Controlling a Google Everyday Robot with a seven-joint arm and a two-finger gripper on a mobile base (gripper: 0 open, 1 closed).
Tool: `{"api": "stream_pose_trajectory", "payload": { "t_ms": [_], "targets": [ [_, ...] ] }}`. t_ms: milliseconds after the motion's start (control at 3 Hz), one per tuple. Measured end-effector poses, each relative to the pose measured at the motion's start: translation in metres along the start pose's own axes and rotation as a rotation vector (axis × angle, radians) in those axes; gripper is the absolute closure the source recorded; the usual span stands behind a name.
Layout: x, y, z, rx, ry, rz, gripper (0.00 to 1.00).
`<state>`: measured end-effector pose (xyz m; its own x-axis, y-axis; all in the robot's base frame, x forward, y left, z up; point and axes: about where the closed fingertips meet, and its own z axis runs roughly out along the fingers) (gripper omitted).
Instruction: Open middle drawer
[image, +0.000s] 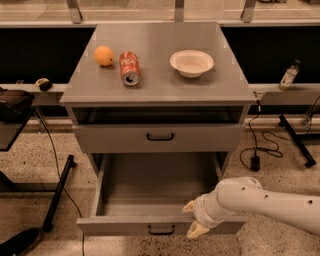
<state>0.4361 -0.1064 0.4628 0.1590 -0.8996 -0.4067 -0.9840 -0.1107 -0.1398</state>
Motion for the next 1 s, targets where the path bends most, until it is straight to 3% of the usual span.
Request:
{"api": "stream_pose_trajectory", "payload": {
  "t_ms": [333,667,1000],
  "targets": [
    [-0.001,-0.022,-0.006,0.038,0.01,-0.019,0.44],
    [-0.003,-0.06,-0.014,0.093,0.051,-0.041,0.49],
    [0.002,-0.094,-0.009,0.093,0.077,-0.036,0.59]
  ]
}}
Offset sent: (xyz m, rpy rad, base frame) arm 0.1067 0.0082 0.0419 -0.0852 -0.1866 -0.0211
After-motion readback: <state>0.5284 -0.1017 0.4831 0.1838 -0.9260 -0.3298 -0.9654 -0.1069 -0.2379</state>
